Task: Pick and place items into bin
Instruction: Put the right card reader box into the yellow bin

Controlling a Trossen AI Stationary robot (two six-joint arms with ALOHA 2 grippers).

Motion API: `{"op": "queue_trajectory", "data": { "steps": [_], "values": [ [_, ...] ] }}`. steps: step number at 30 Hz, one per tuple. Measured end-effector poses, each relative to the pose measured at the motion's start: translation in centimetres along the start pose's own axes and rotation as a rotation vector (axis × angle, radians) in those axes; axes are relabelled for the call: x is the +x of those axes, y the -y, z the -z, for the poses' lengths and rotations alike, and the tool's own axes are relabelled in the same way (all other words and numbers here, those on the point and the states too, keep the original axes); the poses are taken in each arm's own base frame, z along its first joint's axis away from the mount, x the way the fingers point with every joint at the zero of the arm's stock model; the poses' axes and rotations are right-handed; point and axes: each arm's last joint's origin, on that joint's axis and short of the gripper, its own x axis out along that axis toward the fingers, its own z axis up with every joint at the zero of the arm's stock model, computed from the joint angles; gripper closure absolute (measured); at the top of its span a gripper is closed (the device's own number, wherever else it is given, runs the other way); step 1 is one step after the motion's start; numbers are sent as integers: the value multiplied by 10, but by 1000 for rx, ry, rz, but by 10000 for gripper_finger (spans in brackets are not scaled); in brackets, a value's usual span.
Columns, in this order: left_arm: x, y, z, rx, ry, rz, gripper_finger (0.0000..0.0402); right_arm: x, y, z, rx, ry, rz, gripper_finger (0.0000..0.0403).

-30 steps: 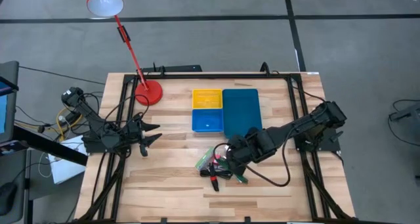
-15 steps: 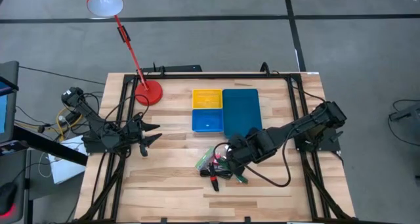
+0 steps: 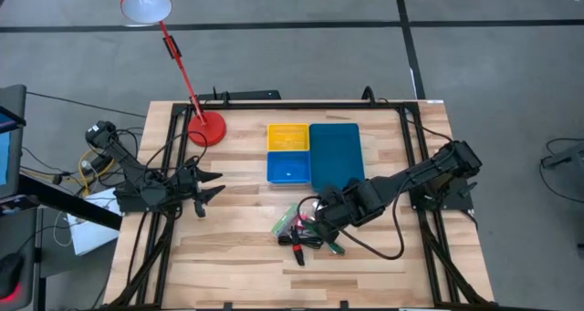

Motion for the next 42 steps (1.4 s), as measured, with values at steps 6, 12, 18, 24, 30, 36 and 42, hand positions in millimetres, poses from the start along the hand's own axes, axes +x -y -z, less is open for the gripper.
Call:
{"op": "queue_trajectory", "data": {
  "steps": [6, 12, 18, 24, 30, 36, 42],
  "values": [
    [0, 0, 0, 0, 0, 0, 212, 0, 0, 0, -2, 4, 2, 137],
    [0, 0, 0, 0, 0, 0, 212, 7, -3, 2, -20, -8, 27, 137],
    [0, 0, 0, 0, 0, 0, 212, 28, -16, 4, -79, -24, 44, 137],
    [0, 0, 0, -1, 0, 0, 212, 49, -23, 6, -119, -66, 84, 137],
    [0, 0, 0, -1, 0, 0, 212, 62, -25, 7, -140, -90, 123, 137],
    [0, 0, 0, 0, 0, 0, 212, 68, -27, 8, -163, -97, 131, 137],
    [0, 0, 0, -2, 0, 0, 212, 68, -27, 4, -153, -77, 123, 137]
  ]
}}
